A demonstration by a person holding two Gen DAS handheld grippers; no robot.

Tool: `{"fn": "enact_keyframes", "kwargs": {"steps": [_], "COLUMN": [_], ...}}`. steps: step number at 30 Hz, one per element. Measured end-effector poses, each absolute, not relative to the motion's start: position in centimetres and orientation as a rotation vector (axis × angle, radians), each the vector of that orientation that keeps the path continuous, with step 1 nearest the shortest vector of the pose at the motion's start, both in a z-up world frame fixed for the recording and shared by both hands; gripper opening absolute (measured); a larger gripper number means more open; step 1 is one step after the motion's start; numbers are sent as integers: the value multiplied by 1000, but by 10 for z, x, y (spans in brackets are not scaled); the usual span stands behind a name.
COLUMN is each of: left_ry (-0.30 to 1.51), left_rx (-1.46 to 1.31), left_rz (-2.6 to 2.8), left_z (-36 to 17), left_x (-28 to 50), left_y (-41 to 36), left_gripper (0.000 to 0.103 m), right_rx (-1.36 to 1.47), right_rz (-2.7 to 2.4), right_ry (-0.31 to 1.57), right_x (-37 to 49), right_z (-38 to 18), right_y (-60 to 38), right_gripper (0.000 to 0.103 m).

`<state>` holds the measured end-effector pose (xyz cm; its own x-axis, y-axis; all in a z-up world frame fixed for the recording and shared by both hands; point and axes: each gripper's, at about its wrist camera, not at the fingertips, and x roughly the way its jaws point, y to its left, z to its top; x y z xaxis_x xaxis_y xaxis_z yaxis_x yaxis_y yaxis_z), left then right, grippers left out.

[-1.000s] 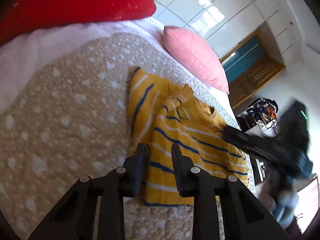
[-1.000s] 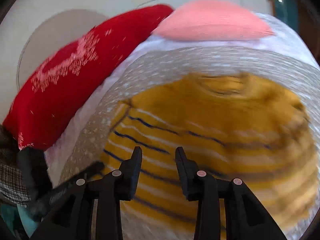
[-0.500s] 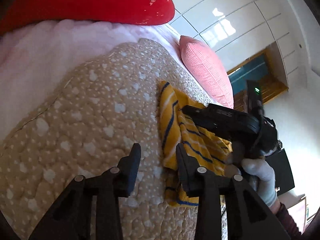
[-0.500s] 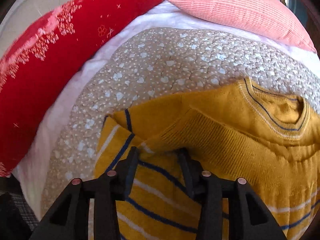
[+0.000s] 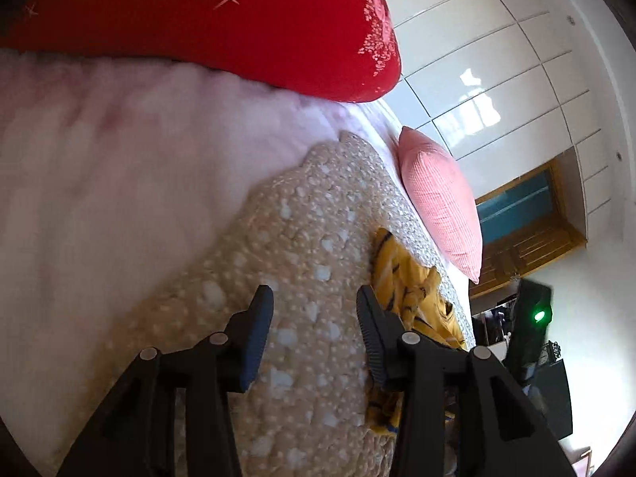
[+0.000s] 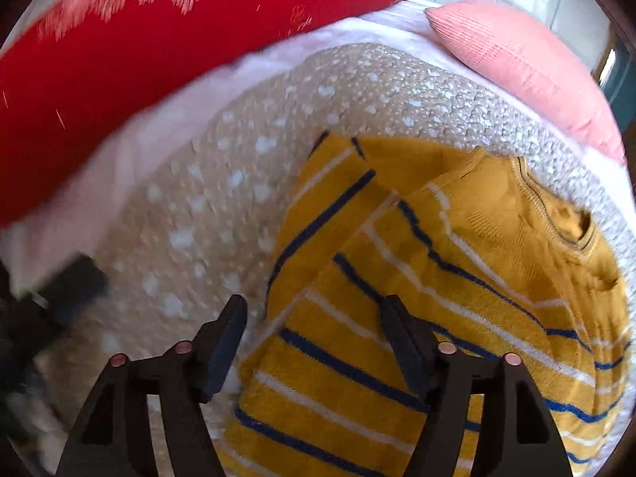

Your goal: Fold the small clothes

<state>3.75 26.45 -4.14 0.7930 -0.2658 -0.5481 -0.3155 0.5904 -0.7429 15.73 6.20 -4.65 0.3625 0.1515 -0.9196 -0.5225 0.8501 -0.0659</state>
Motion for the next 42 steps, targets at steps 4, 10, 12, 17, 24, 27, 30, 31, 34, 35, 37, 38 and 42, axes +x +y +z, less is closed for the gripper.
{"fn": "enact_keyframes", "kwargs": {"steps": [4, 10, 12, 17, 24, 27, 30, 31, 34, 35, 37, 38, 42], "left_ry": [690, 696, 700, 722, 758, 769, 777, 779, 788, 792, 798, 798, 808], "left_rx": [-937, -896, -873, -833, -772, -742, -723, -720, -714, -714, -710, -705, -687], "left_rz": [26, 5, 1, -17, -46, -61, -68, -71, -80, -84, -89, -90, -94], "left_z": [-39, -30, -26, -25, -25, -24, -24, -24, -25, -26, -26, -26, -28], "left_x": [38, 49, 53, 63, 75, 81, 86, 88, 93, 94, 98, 98, 96], "left_y": [258, 235, 225, 202, 172, 157, 145, 142, 134, 131, 128, 126, 122], "left_gripper": [41, 42, 42, 42, 42, 42, 42, 42, 42, 42, 42, 42, 42], "right_rx": [-520, -354, -292, -102, 99, 119, 236, 319, 431, 458, 469, 449, 326], "right_rz": [380, 419, 415, 305, -7, -138, -190, -159, -60, -13, 69, 101, 155], "right_ry": [1052, 1030, 1001, 929, 917, 968, 986, 955, 909, 903, 898, 903, 976], "right_x": [145, 153, 154, 166, 172, 175, 167, 160, 148, 147, 148, 149, 166], "right_z": [-58, -21, -3, 47, 52, 30, 19, 24, 39, 43, 49, 51, 35], "right_y": [72, 34, 14, -96, -270, -325, -363, -374, -377, -374, -360, -345, -296], "right_gripper": [56, 15, 15, 13, 3, 1, 3, 3, 35, 48, 65, 65, 70]}}
